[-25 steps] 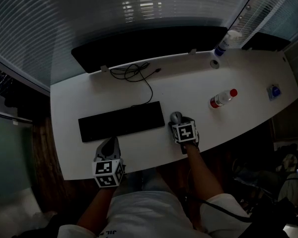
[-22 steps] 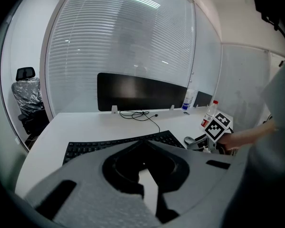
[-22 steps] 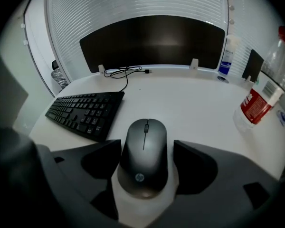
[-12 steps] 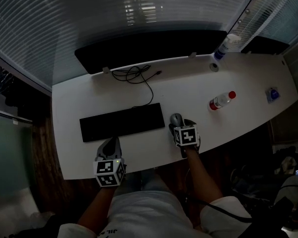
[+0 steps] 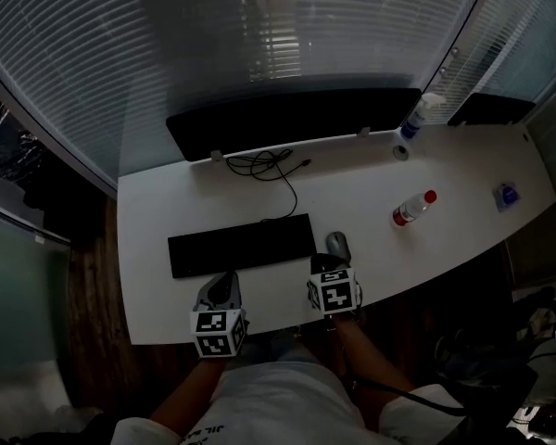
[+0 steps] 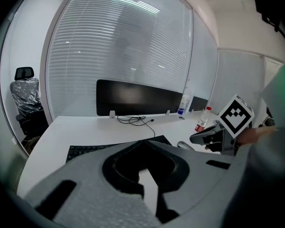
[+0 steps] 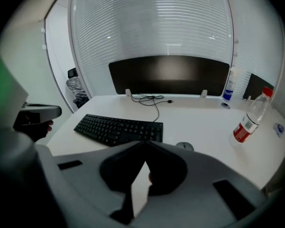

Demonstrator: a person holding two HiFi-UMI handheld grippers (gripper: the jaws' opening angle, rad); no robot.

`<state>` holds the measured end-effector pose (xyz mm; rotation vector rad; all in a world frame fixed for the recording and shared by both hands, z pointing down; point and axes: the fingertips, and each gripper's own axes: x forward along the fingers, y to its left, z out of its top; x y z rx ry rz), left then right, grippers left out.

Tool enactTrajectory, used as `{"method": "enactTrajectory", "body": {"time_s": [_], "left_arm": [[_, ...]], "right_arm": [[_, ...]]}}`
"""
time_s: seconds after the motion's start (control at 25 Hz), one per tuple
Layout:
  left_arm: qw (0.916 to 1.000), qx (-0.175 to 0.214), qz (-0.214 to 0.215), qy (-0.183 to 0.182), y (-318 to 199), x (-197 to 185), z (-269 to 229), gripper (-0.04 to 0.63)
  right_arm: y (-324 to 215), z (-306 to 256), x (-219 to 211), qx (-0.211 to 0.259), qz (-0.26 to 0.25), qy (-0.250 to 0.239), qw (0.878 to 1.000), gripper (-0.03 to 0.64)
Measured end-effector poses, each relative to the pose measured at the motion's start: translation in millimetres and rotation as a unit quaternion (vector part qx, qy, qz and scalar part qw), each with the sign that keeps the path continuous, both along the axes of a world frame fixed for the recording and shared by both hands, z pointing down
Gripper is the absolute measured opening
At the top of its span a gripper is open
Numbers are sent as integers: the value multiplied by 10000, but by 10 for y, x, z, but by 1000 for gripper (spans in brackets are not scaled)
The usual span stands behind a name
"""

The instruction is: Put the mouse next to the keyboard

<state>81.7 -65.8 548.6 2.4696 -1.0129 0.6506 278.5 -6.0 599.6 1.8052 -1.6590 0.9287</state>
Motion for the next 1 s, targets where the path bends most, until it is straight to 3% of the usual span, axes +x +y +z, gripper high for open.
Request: {"method": "enactTrajectory", "body": {"time_s": [0.24,0.48,0.72,1.0], "left_arm": [[9999,-103,41,37,211,-241,-151,6],[9999,-110,-108,40,289,-440,-183,6],[9995,-79,-306,60,212,-602,-197,6],[9995,-178,-221,119,283,-608,-184,6]], "right_arm": [[19,-358,-787,361,-340,-620,9968,5],[33,-463,-1285,497,-615,-698,9944,5],[-50,-562,-1410,658,-722,-509,9939,3],[-13,-628,-1432,739,-734,-266,9942,3]]}}
